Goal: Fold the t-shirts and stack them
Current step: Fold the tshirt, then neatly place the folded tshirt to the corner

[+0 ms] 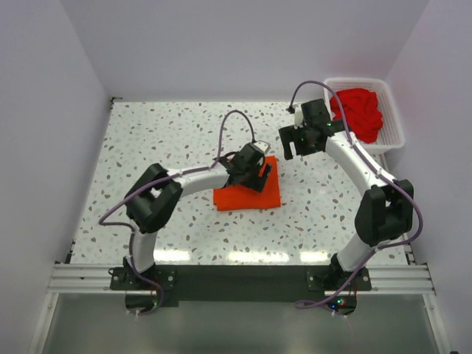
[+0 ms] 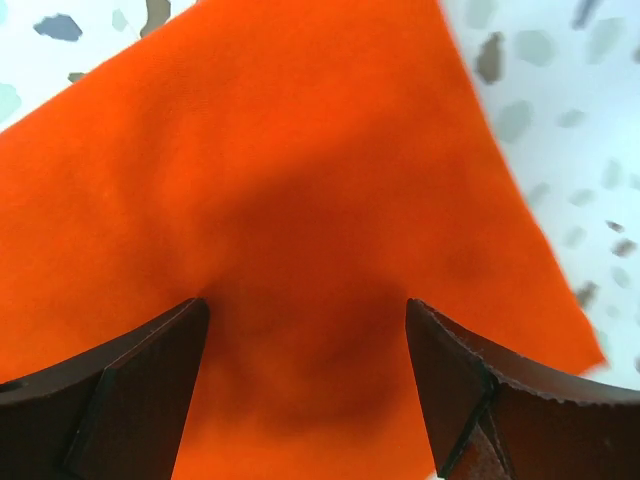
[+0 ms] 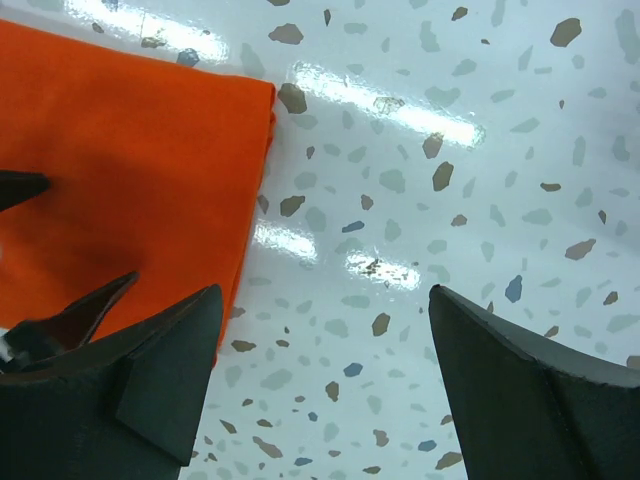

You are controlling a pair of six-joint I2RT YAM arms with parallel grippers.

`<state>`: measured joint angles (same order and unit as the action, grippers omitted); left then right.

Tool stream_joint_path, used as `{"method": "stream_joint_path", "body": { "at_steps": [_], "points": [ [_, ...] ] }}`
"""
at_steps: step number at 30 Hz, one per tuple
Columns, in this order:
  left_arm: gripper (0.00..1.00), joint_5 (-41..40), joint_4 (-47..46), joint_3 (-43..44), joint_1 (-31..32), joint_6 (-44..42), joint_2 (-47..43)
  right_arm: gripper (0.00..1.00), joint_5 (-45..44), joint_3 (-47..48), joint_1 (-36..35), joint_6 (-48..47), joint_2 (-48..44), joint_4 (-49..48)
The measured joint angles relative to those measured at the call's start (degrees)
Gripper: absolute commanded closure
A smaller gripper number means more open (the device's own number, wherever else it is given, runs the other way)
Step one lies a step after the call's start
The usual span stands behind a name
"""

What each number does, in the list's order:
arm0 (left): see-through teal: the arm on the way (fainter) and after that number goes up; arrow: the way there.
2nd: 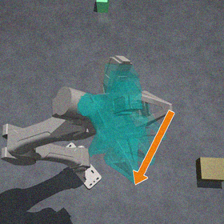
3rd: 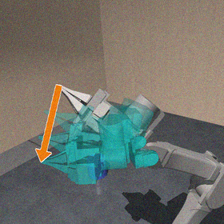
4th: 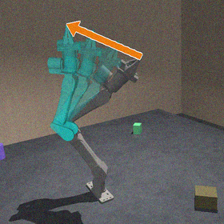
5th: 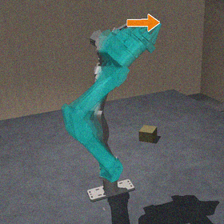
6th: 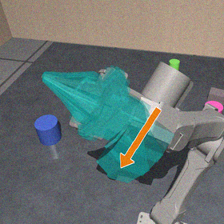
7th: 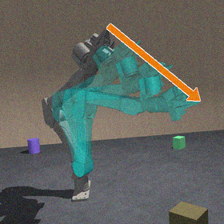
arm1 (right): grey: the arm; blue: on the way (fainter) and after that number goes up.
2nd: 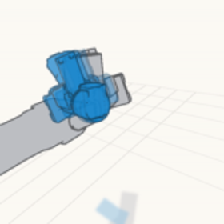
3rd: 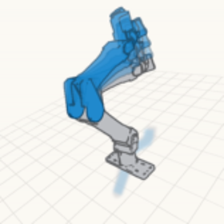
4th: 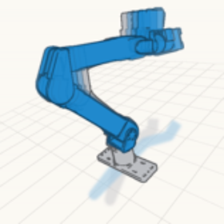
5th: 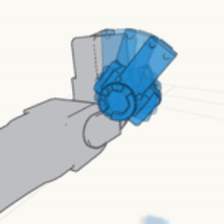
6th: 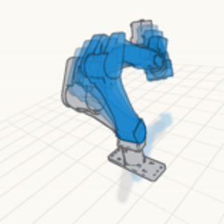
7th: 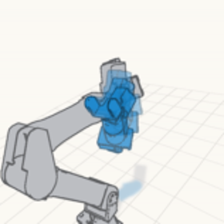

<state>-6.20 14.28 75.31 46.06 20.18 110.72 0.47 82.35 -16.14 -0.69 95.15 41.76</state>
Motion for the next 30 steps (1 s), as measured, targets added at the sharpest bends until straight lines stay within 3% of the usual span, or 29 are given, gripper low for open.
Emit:
{"method": "stream_joint_path", "body": {
  "at_steps": [5, 10, 17, 22, 26, 30],
  "points": [
    [0.16, -4.1, 1.6, 3.1, -1.0, 1.0, 5.4, 0.12, 0.1, 0.0, 0.0, -0.9, -0.1, 0.6],
    [0.15, -2.6, 0.9, -2.6, -11.6, -4.8, 1.7, 0.11, 0.1, 0.3, 0.5, -1.6, 0.5, 1.2],
    [0.15, 7.7, 2.4, -6.0, -38.1, -26.7, -1.4, 0.10, 1.2, 3.7, 1.2, -2.3, 4.7, 1.6],
    [0.16, 13.0, 8.8, 1.8, -52.9, -44.4, 2.9, 0.10, 2.3, 5.7, 1.2, -2.4, 7.3, 2.0],
    [0.16, 14.5, 12.2, 9.9, -57.8, -55.5, 8.0, 0.09, 3.0, 7.1, 1.2, -2.4, 8.6, 2.4],
    [0.15, 15.4, 15.2, 13.6, -58.2, -64.3, 9.8, 0.09, 3.6, 8.3, 1.2, -2.4, 9.1, 2.7]
  ]
}}
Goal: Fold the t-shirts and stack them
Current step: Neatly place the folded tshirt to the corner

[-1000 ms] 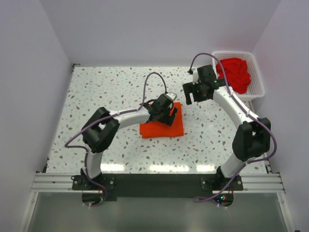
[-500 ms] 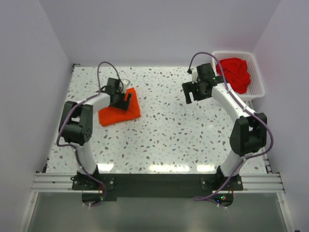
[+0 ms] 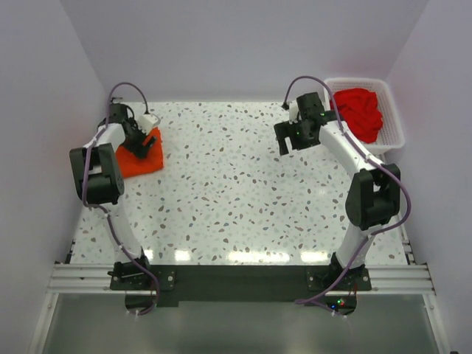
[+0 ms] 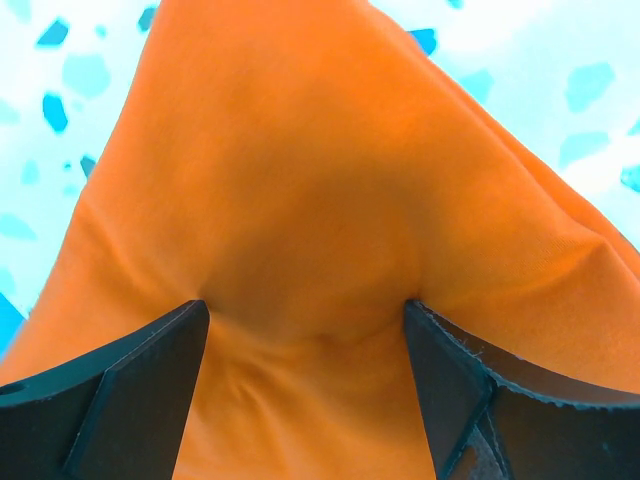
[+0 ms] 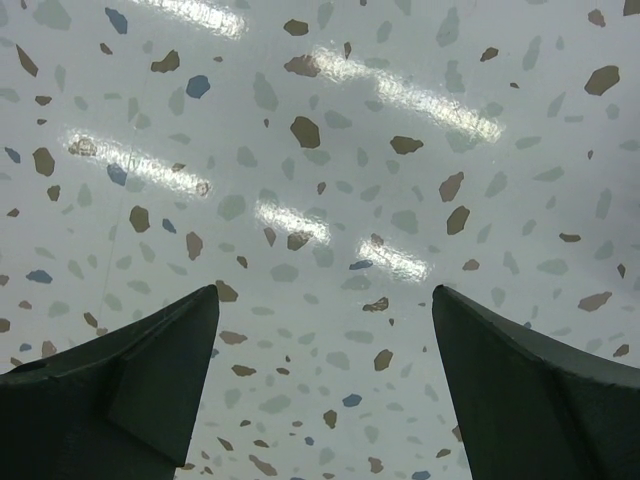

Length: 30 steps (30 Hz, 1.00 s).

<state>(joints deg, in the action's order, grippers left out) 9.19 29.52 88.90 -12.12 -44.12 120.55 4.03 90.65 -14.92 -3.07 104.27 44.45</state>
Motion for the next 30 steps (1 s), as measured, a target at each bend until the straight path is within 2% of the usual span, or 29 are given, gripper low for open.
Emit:
{"method": "stream_joint_path", "body": {
  "at_steps": [5, 7, 10, 13, 18, 21, 26, 30],
  "points": [
    [0.11, 1.8, 3.6, 1.9, -0.3, -6.5, 0.3, 0.08, 0.2, 0.7, 0.0, 0.0, 0.0, 0.2],
    [0.10, 3.1, 7.8, 3.7, -1.2, -7.5, 0.3, 0.08, 0.3, 1.1, 0.0, 0.0, 0.1, 0.6],
    [0.11, 5.2, 15.1, 7.8, -3.1, -5.8, -0.1, 0.07, 0.3, 1.8, 0.0, 0.0, 0.2, 1.0],
    [0.11, 6.4, 18.8, 7.3, -4.3, -0.9, -4.3, 0.06, 0.5, 2.3, 0.0, 0.0, 0.4, 1.0],
    [0.09, 6.5, 18.9, -10.1, -4.4, 9.4, -22.3, 0.05, 1.1, 3.0, 0.0, 0.0, 1.4, 1.2],
    [0.09, 5.0, 18.7, -18.2, -4.5, 13.6, -27.9, 0.04, 1.5, 3.7, 0.0, 0.0, 2.4, 1.2],
    [0.08, 1.1, 14.4, -25.3, -6.0, 17.4, -27.6, 0.03, 1.7, 4.0, 0.0, 0.0, 3.1, 1.3],
    [0.07, -1.6, 10.4, -26.4, -6.6, 18.3, -24.5, 0.02, 1.7, 4.0, 0.0, 0.0, 3.1, 1.4]
  ]
}}
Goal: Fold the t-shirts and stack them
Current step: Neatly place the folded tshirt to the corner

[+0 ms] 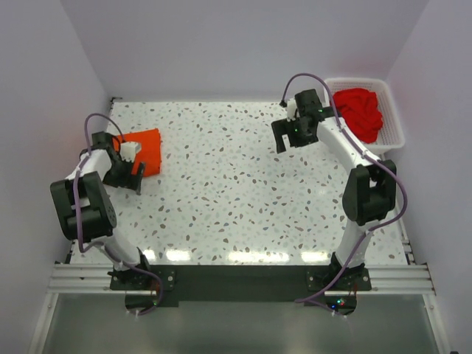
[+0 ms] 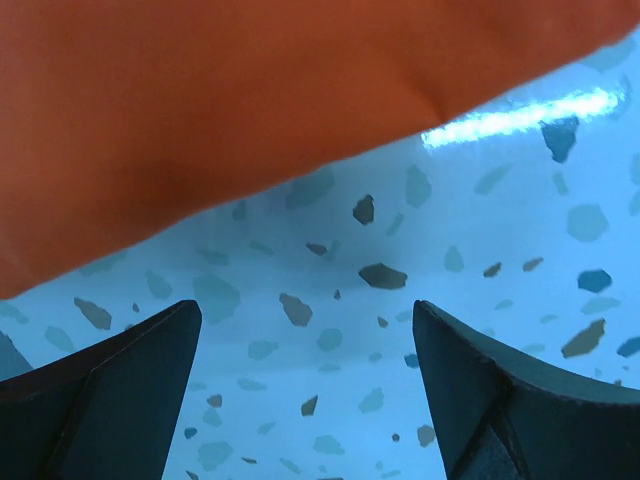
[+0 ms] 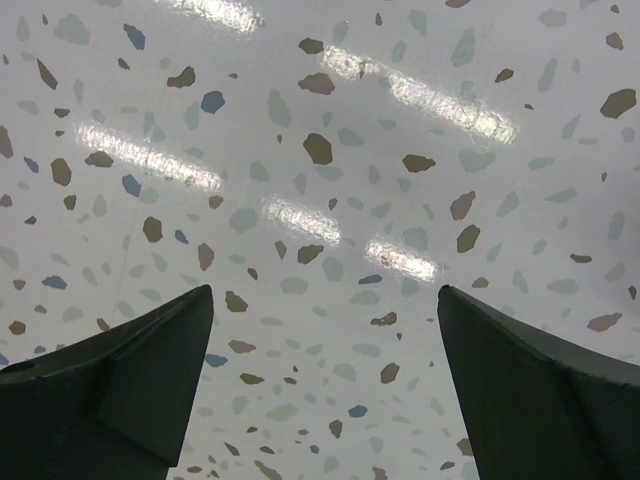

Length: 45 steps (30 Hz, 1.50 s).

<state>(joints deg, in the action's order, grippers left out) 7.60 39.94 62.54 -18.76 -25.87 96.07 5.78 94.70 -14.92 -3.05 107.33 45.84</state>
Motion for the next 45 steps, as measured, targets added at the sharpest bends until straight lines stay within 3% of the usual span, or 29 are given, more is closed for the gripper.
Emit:
{"method": "stream_joint_path", "body": {
  "at_steps": [6, 24, 35, 45],
  "points": [
    [0.05, -1.2, -4.8, 1.9, 0.0, 1.1, 7.2, 0.01, 0.3, 0.0, 0.0, -0.4, 0.0, 0.0],
    [0.06, 3.7, -7.3, 22.2, 0.3, 2.0, 22.4, 0.01, 1.3, 0.0, 2.3, -1.1, 0.5, 0.5],
    [0.07, 4.6, -9.9, 32.0, 1.4, 11.9, 29.3, 0.01, 1.3, 0.9, 2.3, -1.1, 3.0, 0.9],
    [0.04, 4.9, -15.5, 32.4, 4.8, 22.1, 30.1, 0.01, 1.3, 1.7, 2.3, -1.1, 3.0, 0.9]
  ]
}}
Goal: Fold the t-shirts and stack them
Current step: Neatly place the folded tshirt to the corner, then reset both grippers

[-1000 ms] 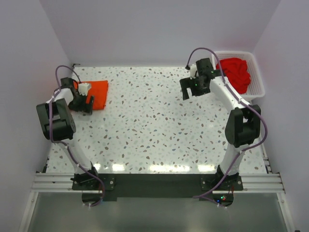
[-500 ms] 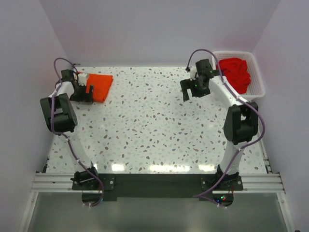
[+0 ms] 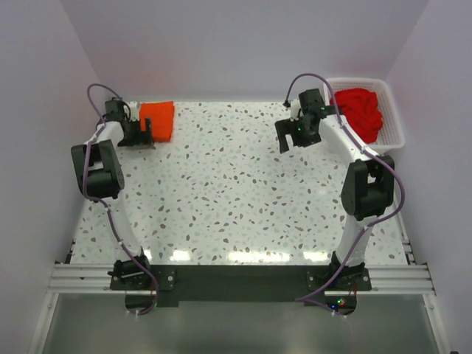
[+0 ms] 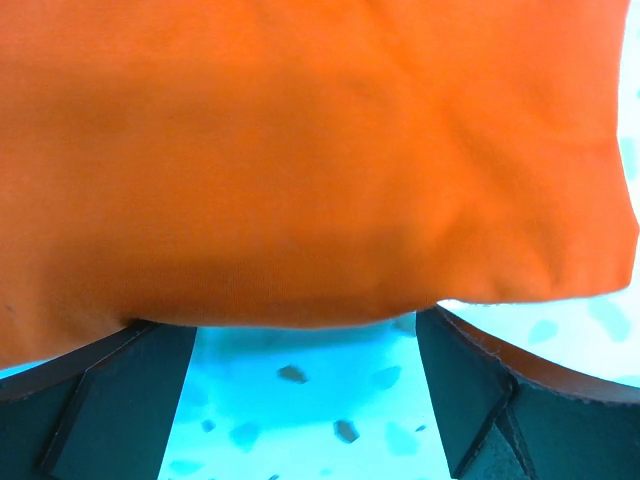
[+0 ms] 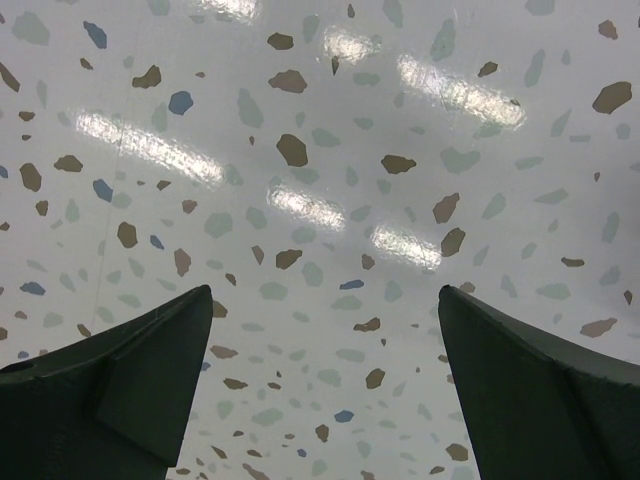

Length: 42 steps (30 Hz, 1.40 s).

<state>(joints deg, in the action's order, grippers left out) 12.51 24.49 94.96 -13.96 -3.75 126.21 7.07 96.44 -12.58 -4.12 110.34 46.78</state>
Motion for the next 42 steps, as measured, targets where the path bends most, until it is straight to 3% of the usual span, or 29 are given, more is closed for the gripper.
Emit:
{"method": "stream_joint_path", "body": {
  "at_steps": [15, 21, 27, 32, 38, 42],
  "points": [
    [0.00, 0.2, -0.3, 4.7, 2.0, -1.6, 3.1, 0.01, 0.4, 0.3, 0.0, -0.3, 0.0, 0.1],
    [0.00, 5.1, 5.1, -3.6, 2.0, -7.5, -5.5, 0.01, 3.2, 0.4, 0.0, -1.9, -0.7, -1.0],
    [0.00, 7.4, 10.5, -3.2, 3.9, -11.2, -18.6, 0.01, 5.2, 0.3, 0.4, -3.0, -4.9, -3.8],
    [0.00, 7.9, 11.0, -4.2, 11.8, -12.5, -29.2, 0.01, 6.4, -1.9, 1.6, -3.5, -9.8, -6.3],
    [0.00, 4.8, 7.8, -22.3, 26.9, -10.9, -40.3, 0.01, 8.0, -17.5, 2.5, -6.6, -18.8, -6.9],
    [0.00, 2.3, 6.4, -32.6, 32.7, -8.5, -42.8, 0.01, 9.0, -29.5, 2.4, -9.7, -24.9, -5.8]
  ]
}}
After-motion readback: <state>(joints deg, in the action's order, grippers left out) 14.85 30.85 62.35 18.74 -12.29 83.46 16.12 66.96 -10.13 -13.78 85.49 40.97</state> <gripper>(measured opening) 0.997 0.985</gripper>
